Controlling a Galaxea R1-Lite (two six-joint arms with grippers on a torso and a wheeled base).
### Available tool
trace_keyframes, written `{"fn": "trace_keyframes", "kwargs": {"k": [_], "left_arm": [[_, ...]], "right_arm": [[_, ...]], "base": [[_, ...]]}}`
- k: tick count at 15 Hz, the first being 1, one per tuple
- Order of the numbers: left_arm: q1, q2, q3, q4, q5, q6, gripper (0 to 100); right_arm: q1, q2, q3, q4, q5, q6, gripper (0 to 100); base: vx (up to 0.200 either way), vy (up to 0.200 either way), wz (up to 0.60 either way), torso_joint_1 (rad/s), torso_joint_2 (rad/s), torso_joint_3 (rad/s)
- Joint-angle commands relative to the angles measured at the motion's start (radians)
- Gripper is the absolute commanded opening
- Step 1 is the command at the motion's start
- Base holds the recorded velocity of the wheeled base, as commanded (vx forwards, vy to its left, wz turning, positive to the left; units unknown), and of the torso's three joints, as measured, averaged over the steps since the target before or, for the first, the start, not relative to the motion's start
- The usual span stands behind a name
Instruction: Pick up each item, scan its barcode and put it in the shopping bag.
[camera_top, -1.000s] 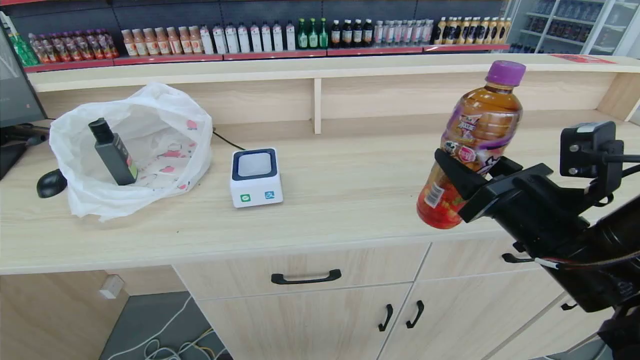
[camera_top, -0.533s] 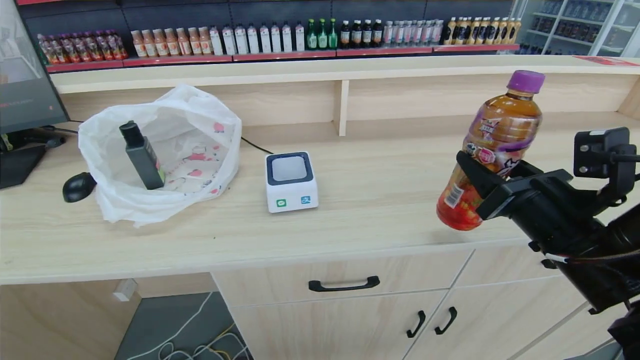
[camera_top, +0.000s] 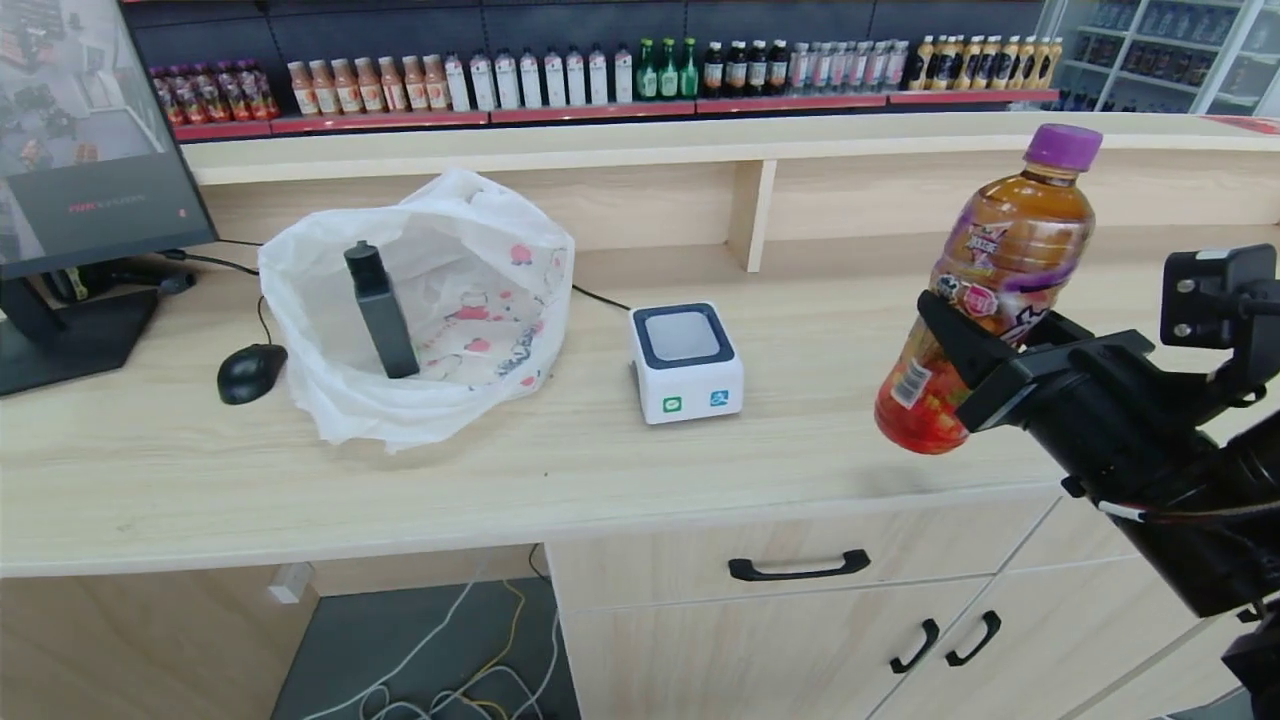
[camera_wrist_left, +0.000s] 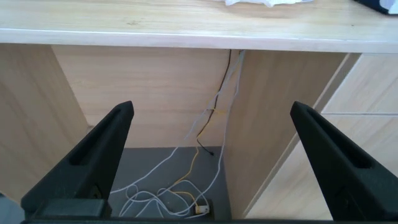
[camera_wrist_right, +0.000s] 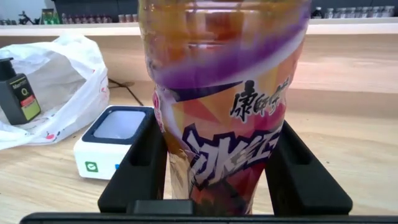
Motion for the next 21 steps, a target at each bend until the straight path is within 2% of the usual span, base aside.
{"fn": "trace_keyframes", "kwargs": {"k": [1,6,12,17,21], "left_arm": [[0.000,0.001,0.000,0.000,0.000,0.000,100],[0.000,0.000,0.000,-0.001,0.000,0.000,100],[0.000,0.000,0.000,-0.001,0.000,0.000,100],[0.000,0.000,0.000,-0.001,0.000,0.000,100],[0.000,0.000,0.000,-0.001,0.000,0.000,100]], "right_arm": [[-0.007,0.000,0.007,-0.001,0.001,-0.001,0],[-0.007,0.000,-0.041,-0.001,0.002,0.002,0],[-0.009,0.024,-0.095,-0.001,0.004,-0.045,0],[-0.001,0.104,-0.279,0.012,0.008,-0.171,0],[0.007,0.110,-0.374,0.113,0.011,-0.269,0]], "base": [[0.000,0.200,0.00,0.002,0.00,-0.002],[0.000,0.200,0.00,0.002,0.00,0.000],[0.000,0.000,0.00,0.000,0.00,0.000],[0.000,0.000,0.00,0.000,0.00,0.000],[0.000,0.000,0.00,0.000,0.00,0.000]]}}
